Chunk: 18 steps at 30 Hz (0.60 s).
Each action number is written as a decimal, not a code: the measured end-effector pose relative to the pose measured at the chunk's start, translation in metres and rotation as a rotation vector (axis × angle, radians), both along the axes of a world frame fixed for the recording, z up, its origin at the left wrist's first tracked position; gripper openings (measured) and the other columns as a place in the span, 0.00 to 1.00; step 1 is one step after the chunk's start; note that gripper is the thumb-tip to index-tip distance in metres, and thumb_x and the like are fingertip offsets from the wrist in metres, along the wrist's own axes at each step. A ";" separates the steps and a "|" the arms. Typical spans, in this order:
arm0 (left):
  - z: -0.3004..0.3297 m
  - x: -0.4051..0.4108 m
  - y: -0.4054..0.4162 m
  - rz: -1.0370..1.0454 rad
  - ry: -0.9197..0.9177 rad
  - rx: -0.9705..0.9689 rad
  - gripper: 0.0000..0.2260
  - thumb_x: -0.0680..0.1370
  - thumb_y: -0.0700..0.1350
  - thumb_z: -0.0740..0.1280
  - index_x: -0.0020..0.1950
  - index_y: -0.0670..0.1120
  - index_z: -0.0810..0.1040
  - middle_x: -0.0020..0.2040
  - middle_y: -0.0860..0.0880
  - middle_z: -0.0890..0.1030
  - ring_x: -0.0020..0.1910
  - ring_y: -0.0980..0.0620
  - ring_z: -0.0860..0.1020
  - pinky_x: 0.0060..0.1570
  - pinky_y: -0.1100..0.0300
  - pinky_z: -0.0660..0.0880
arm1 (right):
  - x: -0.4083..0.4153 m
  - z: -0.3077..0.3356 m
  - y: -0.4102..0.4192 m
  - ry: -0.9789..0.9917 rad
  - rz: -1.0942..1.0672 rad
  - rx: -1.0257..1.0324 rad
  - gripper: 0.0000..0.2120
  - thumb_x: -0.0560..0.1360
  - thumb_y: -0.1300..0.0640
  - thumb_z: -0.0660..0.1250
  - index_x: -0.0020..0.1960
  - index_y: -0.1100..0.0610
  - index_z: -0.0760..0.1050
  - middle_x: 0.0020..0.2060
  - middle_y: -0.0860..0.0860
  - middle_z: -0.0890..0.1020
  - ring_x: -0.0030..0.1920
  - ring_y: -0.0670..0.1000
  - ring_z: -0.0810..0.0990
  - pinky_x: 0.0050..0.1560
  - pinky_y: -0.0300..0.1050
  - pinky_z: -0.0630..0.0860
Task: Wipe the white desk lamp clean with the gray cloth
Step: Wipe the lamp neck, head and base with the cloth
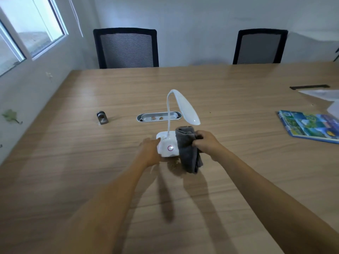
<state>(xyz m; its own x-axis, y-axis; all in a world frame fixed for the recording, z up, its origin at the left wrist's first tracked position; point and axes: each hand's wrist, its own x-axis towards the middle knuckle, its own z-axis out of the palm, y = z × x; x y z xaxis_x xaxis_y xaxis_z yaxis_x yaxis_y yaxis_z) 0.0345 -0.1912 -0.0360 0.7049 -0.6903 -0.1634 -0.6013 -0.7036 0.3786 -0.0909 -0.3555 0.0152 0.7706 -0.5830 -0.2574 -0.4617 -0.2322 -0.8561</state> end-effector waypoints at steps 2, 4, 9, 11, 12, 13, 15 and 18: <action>0.001 -0.004 0.007 0.116 0.144 -0.168 0.25 0.72 0.49 0.68 0.67 0.42 0.74 0.65 0.41 0.77 0.65 0.42 0.74 0.67 0.51 0.70 | -0.005 0.001 0.001 -0.047 -0.093 0.236 0.17 0.67 0.73 0.57 0.46 0.54 0.74 0.43 0.57 0.77 0.46 0.57 0.76 0.47 0.53 0.78; 0.006 -0.007 0.015 0.259 0.397 -0.312 0.16 0.75 0.48 0.68 0.60 0.44 0.80 0.59 0.44 0.82 0.60 0.47 0.78 0.63 0.52 0.72 | -0.009 -0.001 0.006 -0.091 -0.135 0.418 0.21 0.69 0.75 0.55 0.52 0.54 0.73 0.46 0.57 0.77 0.46 0.58 0.75 0.44 0.51 0.77; 0.022 -0.017 0.038 0.224 0.789 -0.269 0.22 0.70 0.54 0.73 0.63 0.51 0.78 0.59 0.54 0.79 0.59 0.55 0.74 0.56 0.58 0.68 | -0.012 -0.008 0.028 -0.136 -0.168 0.735 0.20 0.71 0.75 0.54 0.50 0.54 0.72 0.43 0.56 0.77 0.40 0.56 0.76 0.45 0.53 0.77; 0.018 -0.018 0.043 0.244 0.837 -0.267 0.16 0.71 0.47 0.73 0.58 0.49 0.80 0.55 0.50 0.81 0.56 0.53 0.74 0.55 0.57 0.68 | -0.013 -0.009 0.036 -0.139 -0.132 0.790 0.21 0.72 0.75 0.53 0.54 0.54 0.70 0.42 0.56 0.77 0.40 0.55 0.76 0.48 0.54 0.77; 0.018 -0.019 0.044 0.263 0.853 -0.281 0.12 0.71 0.44 0.73 0.54 0.47 0.81 0.52 0.48 0.80 0.54 0.52 0.75 0.56 0.56 0.69 | -0.014 -0.009 0.039 -0.139 -0.111 0.801 0.21 0.72 0.75 0.53 0.55 0.54 0.70 0.42 0.56 0.77 0.41 0.56 0.76 0.49 0.55 0.77; 0.019 -0.020 0.046 0.281 0.865 -0.297 0.08 0.71 0.41 0.72 0.50 0.47 0.81 0.50 0.46 0.80 0.52 0.51 0.75 0.58 0.54 0.71 | -0.015 -0.009 0.042 -0.139 -0.093 0.804 0.21 0.72 0.75 0.53 0.56 0.55 0.70 0.43 0.56 0.77 0.42 0.56 0.76 0.49 0.55 0.77; 0.021 -0.021 0.048 0.293 0.893 -0.316 0.08 0.72 0.37 0.71 0.49 0.45 0.80 0.50 0.44 0.79 0.52 0.49 0.76 0.59 0.54 0.74 | -0.016 -0.008 0.045 -0.145 -0.070 0.795 0.20 0.72 0.74 0.55 0.57 0.55 0.70 0.42 0.56 0.78 0.43 0.55 0.77 0.49 0.54 0.77; 0.025 -0.020 0.054 0.290 0.901 -0.293 0.14 0.72 0.35 0.70 0.58 0.38 0.79 0.51 0.43 0.79 0.51 0.48 0.76 0.50 0.61 0.76 | -0.017 -0.008 0.044 -0.178 -0.083 0.797 0.19 0.71 0.74 0.59 0.55 0.54 0.72 0.42 0.55 0.79 0.42 0.54 0.78 0.44 0.50 0.78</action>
